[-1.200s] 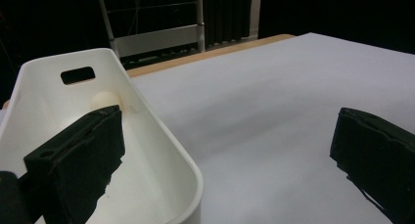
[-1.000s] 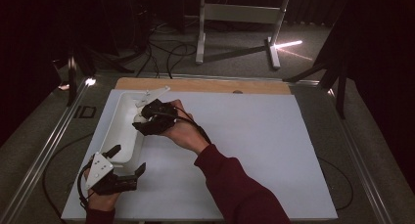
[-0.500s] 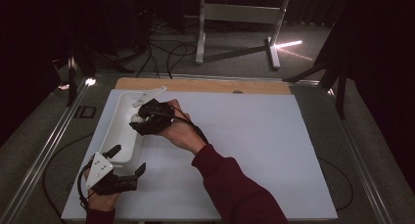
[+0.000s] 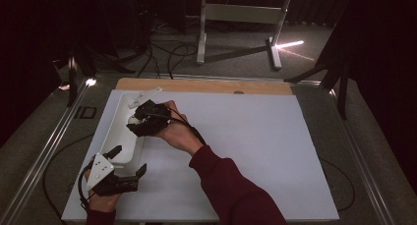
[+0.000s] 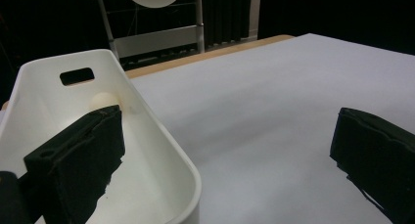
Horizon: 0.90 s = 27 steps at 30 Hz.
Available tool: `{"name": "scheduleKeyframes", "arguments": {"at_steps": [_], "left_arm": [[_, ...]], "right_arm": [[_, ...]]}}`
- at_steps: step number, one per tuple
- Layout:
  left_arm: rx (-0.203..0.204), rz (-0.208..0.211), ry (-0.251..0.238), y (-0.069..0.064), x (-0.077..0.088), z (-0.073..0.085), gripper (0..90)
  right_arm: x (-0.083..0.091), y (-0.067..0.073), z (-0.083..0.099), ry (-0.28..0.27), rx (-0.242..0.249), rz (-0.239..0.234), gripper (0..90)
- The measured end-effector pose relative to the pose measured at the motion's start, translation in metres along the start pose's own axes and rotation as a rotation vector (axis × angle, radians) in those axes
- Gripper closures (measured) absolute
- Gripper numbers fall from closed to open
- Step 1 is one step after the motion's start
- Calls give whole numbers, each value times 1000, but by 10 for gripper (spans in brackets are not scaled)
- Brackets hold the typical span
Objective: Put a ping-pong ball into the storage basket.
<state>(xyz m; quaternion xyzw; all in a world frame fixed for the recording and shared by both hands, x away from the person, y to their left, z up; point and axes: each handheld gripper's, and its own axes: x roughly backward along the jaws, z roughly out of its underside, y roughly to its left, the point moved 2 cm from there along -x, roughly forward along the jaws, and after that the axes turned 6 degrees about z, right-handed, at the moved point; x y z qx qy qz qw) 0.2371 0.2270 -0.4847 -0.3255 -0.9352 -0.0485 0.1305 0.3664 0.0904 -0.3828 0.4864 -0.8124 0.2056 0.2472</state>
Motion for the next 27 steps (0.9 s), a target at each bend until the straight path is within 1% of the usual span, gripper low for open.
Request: {"name": "scheduleKeyframes", "arguments": {"at_steps": [3,11,16,22,27], "left_arm": [[0,1,0,0,0,0,2],[0,1,-1,0,0,0,2],[3,1,-2,0,0,0,2],[3,1,-3,0,0,0,2],[3,2,-4,0,0,0,2]], "right_arm": [[-2,2,0,0,-5,-4,504],[-6,7,-3,2,4,-7,504],[-8,9,-4,8,15,-12,504],[-12,9,-5,14,5,-17,504],[-14,11,-7,18,15,-20,504]]}}
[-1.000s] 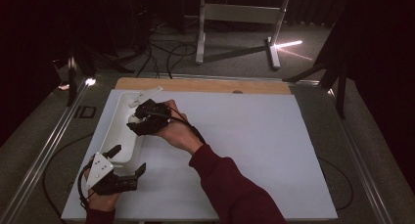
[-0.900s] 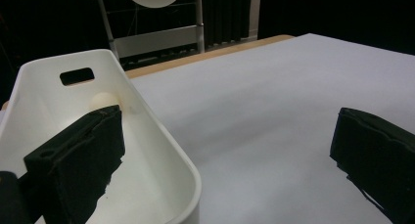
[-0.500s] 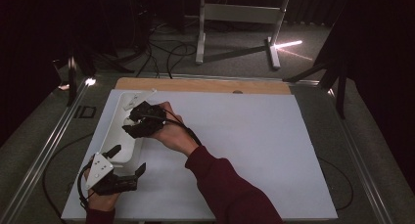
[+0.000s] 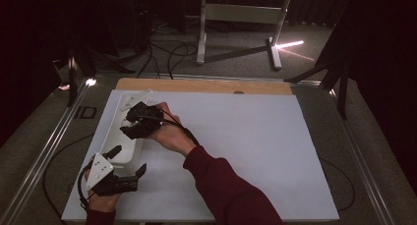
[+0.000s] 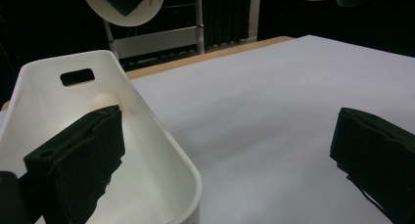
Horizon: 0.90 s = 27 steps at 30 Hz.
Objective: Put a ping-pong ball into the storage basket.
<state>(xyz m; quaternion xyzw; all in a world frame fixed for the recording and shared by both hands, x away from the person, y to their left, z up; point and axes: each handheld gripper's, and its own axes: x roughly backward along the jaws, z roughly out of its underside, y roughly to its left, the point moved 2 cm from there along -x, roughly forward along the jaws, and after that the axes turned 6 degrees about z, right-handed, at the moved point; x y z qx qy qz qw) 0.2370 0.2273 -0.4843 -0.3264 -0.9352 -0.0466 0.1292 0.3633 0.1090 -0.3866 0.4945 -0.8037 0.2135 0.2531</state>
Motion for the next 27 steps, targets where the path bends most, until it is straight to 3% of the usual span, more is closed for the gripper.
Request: {"name": "scheduleKeyframes", "arguments": {"at_steps": [27], "left_arm": [[0,6,-1,0,0,0,2]], "right_arm": [[-13,8,-10,-3,-6,-4,503]]}}
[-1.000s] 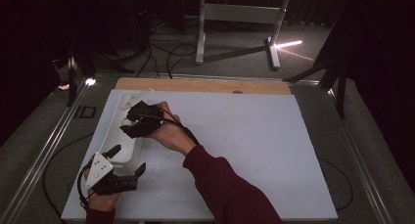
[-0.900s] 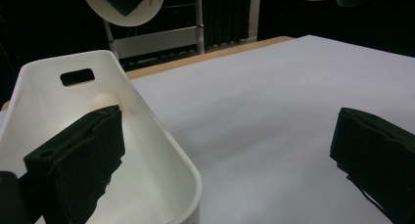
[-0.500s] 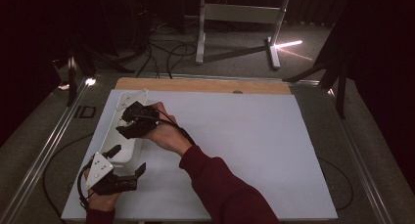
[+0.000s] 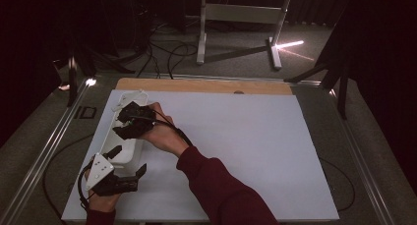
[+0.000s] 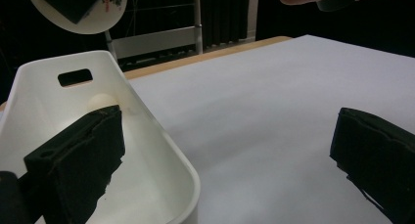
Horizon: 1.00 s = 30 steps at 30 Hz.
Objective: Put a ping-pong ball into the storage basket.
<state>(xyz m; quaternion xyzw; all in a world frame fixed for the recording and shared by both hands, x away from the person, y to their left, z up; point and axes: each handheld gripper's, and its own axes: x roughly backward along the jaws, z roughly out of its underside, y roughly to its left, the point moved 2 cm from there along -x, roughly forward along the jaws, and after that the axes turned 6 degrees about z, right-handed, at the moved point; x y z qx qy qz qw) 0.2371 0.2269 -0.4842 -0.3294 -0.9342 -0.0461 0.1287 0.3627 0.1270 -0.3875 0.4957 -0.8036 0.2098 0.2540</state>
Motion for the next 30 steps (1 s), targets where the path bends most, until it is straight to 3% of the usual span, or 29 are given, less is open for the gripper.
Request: {"name": "scheduleKeyframes", "arguments": {"at_steps": [16,18,20,30], "left_arm": [[0,0,1,0,0,0,2],[-1,0,0,0,1,0,2],[0,0,-1,0,1,0,2],[-2,-2,1,0,0,0,2]], "right_arm": [[-6,3,-3,5,-21,-29,494],[-8,3,-2,9,-37,-63,307],[-8,2,-1,14,-37,-30,194],[2,-6,2,10,-55,-20,144]]}}
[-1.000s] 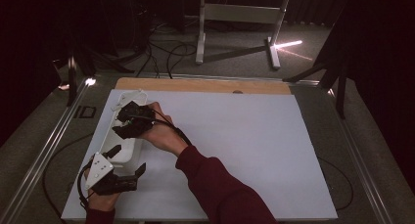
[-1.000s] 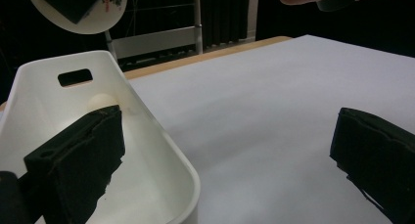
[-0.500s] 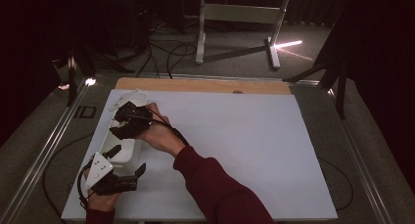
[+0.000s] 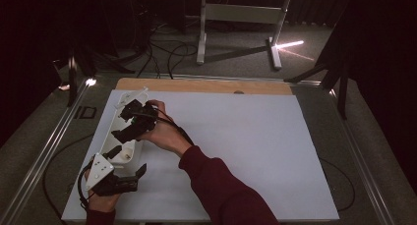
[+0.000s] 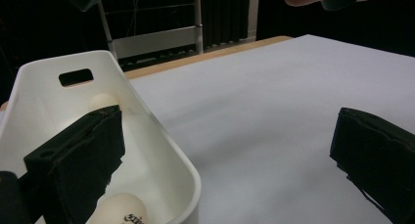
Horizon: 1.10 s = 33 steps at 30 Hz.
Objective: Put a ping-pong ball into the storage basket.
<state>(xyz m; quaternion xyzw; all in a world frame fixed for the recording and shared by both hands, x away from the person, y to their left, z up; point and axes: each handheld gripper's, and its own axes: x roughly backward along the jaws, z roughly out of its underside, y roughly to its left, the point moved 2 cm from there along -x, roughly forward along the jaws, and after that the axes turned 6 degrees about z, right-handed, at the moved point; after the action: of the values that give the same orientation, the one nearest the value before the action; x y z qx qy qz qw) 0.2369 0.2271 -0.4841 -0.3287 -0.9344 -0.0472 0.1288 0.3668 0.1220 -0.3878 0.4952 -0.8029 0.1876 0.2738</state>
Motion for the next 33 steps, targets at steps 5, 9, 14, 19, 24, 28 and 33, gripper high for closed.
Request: {"name": "scheduleKeyframes", "arguments": {"at_steps": [5,9,14,19,24,28,33], "left_arm": [[1,-2,0,0,0,0,2],[2,-3,0,0,0,0,2],[2,-5,2,0,0,0,2],[-2,-5,6,0,0,0,2],[-2,-8,6,1,0,0,2],[-2,-7,11,0,-1,1,2],[-3,-6,14,0,-1,1,2]], "right_arm": [[4,-1,5,3,11,2,135],[7,-4,10,6,16,18,132],[16,-11,16,-5,0,20,131],[28,-17,23,-11,-7,33,131],[38,-23,30,-17,-18,46,130],[48,-30,40,-23,-31,58,128],[56,-36,50,-29,-49,73,126]]}}
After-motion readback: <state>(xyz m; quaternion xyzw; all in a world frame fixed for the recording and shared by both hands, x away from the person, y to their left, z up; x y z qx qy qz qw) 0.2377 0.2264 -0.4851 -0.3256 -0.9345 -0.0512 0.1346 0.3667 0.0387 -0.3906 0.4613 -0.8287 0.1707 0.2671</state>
